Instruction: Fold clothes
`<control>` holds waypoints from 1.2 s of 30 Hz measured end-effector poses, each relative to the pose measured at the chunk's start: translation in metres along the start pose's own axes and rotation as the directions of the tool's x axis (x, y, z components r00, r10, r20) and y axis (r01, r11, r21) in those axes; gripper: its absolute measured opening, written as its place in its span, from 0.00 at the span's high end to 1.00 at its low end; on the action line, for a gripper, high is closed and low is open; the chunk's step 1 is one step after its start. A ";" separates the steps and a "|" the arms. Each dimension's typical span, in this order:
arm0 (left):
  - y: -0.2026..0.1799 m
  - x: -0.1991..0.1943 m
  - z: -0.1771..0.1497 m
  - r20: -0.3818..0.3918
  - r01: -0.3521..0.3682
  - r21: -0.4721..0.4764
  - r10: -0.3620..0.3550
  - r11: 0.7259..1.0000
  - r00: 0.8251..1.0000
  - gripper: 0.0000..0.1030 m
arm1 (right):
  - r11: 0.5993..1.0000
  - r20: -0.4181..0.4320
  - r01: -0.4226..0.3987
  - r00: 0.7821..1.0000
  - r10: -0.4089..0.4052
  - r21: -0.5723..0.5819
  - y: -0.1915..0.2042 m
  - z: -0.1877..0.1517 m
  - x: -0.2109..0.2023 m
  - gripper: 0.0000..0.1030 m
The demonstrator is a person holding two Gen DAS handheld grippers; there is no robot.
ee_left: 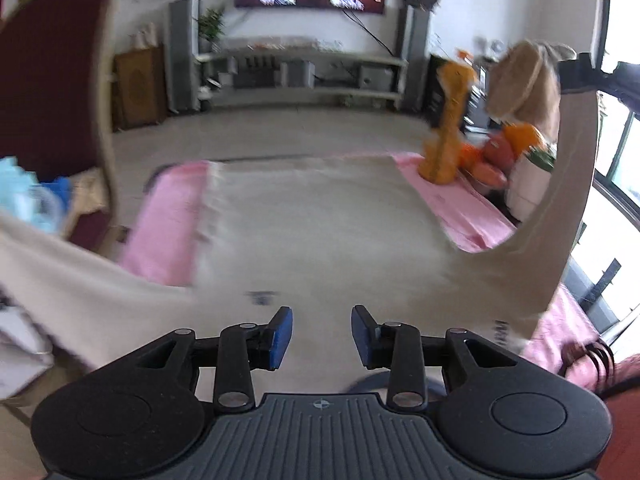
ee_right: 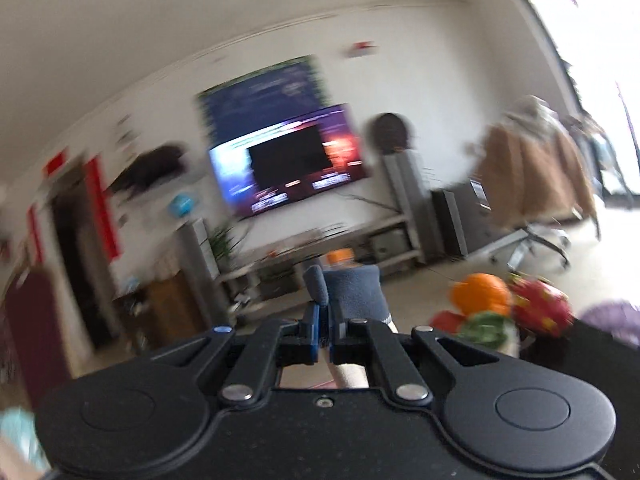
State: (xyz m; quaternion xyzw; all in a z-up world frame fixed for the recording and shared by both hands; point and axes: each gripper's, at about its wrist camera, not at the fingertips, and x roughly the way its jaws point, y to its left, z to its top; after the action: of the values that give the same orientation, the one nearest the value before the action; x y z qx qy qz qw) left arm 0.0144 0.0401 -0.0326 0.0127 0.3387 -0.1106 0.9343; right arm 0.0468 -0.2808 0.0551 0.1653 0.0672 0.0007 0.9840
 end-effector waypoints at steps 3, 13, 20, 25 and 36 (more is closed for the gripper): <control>0.038 -0.013 -0.006 0.036 -0.046 -0.046 0.048 0.998 0.998 0.66 | 0.993 -0.064 -0.077 0.995 0.071 -0.084 0.058 -0.018 0.005 0.96; 0.131 -0.001 -0.033 0.004 -0.084 -0.363 0.092 0.928 0.996 0.66 | 0.913 -0.489 -0.357 0.843 0.224 -0.197 0.217 -0.147 0.035 0.93; 0.128 0.003 -0.030 -0.002 -0.058 -0.350 0.061 0.935 0.998 0.66 | 0.932 -0.666 -0.361 0.705 0.245 -0.039 0.187 -0.141 0.042 0.77; 0.118 0.019 -0.026 -0.061 -0.025 -0.325 0.006 0.946 0.998 0.66 | 0.965 -0.664 -0.251 0.709 0.238 0.079 0.102 -0.089 0.034 0.65; 0.068 0.080 0.011 -0.233 -0.094 -0.081 0.073 0.992 0.970 0.63 | 0.970 -0.691 0.025 0.706 0.155 0.243 -0.044 -0.105 0.064 0.57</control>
State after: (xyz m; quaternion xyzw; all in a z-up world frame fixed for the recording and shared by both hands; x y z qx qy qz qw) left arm 0.0959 0.0895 -0.0784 -0.0033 0.4481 -0.0531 0.8924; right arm 0.0957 -0.2866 -0.0658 0.2694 0.4315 0.0906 0.8562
